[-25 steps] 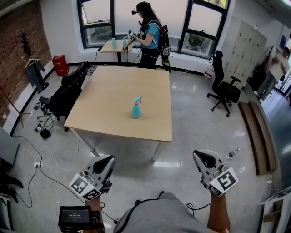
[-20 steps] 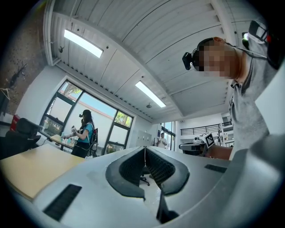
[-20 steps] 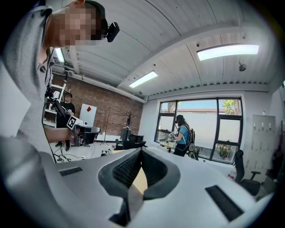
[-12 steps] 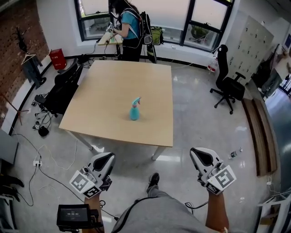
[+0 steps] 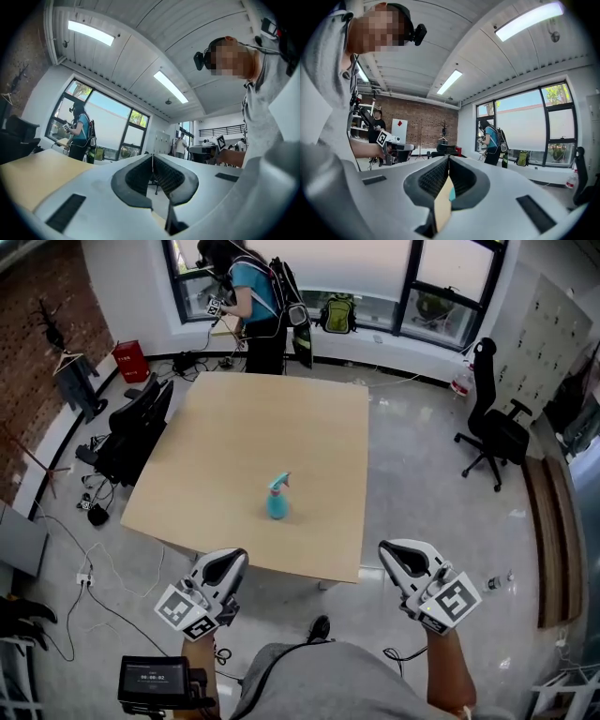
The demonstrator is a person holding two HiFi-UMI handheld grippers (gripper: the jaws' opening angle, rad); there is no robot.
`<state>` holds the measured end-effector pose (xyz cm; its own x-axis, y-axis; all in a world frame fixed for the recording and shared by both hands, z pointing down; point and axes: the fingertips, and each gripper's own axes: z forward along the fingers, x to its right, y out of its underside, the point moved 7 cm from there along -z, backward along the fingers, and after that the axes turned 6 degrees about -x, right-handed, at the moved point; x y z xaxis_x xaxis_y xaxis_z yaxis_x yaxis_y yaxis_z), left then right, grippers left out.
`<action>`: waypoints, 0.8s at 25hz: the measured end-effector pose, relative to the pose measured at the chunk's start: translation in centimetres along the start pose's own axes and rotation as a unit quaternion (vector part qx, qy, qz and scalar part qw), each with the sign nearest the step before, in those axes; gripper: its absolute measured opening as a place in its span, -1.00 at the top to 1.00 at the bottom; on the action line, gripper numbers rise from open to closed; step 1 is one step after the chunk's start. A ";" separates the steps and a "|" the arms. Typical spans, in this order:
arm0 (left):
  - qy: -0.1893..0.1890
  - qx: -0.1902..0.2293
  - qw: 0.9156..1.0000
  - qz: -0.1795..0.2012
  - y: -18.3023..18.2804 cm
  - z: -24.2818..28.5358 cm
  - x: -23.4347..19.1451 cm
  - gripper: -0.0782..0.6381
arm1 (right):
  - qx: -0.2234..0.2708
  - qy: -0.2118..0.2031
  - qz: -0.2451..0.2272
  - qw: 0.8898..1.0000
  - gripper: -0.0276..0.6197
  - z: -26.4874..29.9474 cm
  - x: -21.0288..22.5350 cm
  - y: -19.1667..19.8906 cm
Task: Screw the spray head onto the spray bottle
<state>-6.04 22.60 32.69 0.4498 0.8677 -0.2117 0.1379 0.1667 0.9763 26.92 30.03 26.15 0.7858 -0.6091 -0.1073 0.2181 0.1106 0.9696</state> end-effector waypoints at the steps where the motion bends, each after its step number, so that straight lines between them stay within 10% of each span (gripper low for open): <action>1: -0.004 -0.001 1.000 -0.003 0.4 0.9 -0.6 0.77 | 0.000 -0.006 0.000 1.000 0.90 0.8 1.0 0.1; 13: -0.032 -0.095 0.994 -0.039 9.5 9.7 -12.5 0.76 | -0.019 -0.018 0.033 0.999 0.90 7.5 8.0 1.7; 20: -0.005 -0.184 0.983 0.002 16.4 13.6 -21.5 -0.09 | -0.008 -0.025 -0.006 1.000 0.89 13.9 7.9 -3.3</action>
<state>-1.43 0.36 52.68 0.4592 0.8641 -0.2062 -0.1911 0.3228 0.9270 24.37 13.95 25.20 0.7533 -0.6489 -0.1075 0.2371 0.1155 0.9646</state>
